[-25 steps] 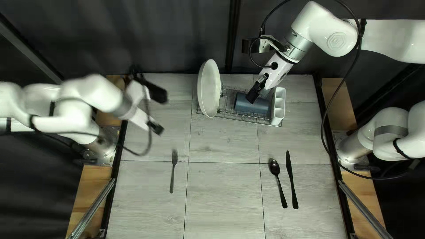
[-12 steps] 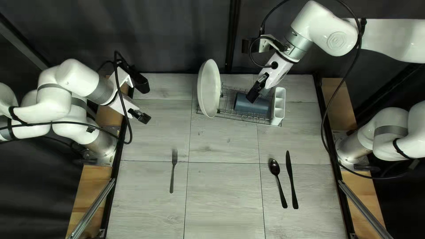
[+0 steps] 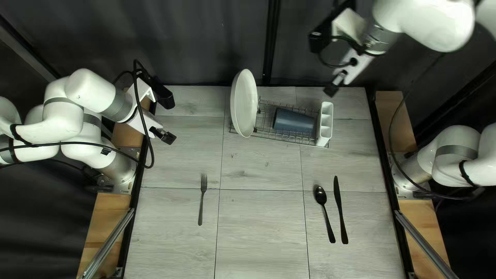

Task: Pick up and place plate onto table. Place down one fork to the left of the plate. Place spoon and knife to the right of the plate. Place cup above the knife and spoon

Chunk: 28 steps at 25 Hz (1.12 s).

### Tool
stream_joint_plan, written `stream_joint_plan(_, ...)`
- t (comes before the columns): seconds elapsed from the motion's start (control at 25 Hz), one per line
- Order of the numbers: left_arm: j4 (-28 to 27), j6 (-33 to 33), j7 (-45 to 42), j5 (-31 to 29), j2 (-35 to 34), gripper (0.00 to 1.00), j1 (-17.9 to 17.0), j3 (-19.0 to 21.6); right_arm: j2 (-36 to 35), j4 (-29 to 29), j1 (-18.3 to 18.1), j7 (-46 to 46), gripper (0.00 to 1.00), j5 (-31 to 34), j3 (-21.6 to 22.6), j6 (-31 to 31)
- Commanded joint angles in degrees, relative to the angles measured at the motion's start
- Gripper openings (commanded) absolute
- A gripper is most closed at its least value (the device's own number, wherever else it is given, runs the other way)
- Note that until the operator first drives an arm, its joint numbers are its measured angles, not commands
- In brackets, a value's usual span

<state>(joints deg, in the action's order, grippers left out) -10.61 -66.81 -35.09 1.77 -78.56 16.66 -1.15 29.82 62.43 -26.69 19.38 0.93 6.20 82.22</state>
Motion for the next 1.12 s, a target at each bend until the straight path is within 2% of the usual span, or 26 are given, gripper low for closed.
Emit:
stream_joint_plan(0.04, -5.2, 6.8, 2.1, -1.9, 10.3, 1.00, 1.7, -2.6, 0.0, 0.0, 0.0, 0.0, 1.00, 0.0, 0.0, 0.0)
stream_joint_plan(0.2, -11.6, 10.0, 4.9, -3.2, 20.2, 1.00, 2.3, -5.8, 0.0, 0.0, 0.0, 0.0, 1.00, 0.0, 0.0, 0.0)
stream_joint_plan(0.44, -11.6, 10.0, 4.9, -3.2, 20.2, 1.00, 2.3, -5.8, 0.0, 0.0, 0.0, 0.0, 1.00, 0.0, 0.0, 0.0)
stream_joint_plan(0.48, -11.1, 10.2, 5.1, -2.9, 19.9, 1.00, 2.6, -6.8, 0.0, 0.0, 0.0, 0.0, 1.00, 0.0, 0.0, 0.0)
stream_joint_plan(0.52, -13.3, 11.2, 5.8, -3.1, 24.3, 1.00, 2.4, -7.6, 0.0, 0.0, 0.0, 0.0, 1.00, 0.0, 0.0, 0.0)
stream_joint_plan(0.64, -19.0, 14.6, 1.0, -4.2, 35.8, 1.00, 2.2, -3.5, 0.0, 0.0, 0.0, 0.0, 1.00, 0.0, 0.0, 0.0)
stream_joint_plan(0.72, -21.9, 15.8, -2.0, -5.4, 40.8, 1.00, 2.7, -1.0, 0.0, 0.0, 0.0, 0.0, 1.00, 0.0, 0.0, 0.0)
stream_joint_plan(1.12, -32.8, 20.2, -14.4, -14.0, 56.9, 1.00, 6.8, 5.9, 0.0, 0.0, 0.0, 0.0, 1.00, 0.0, 0.0, 0.0)
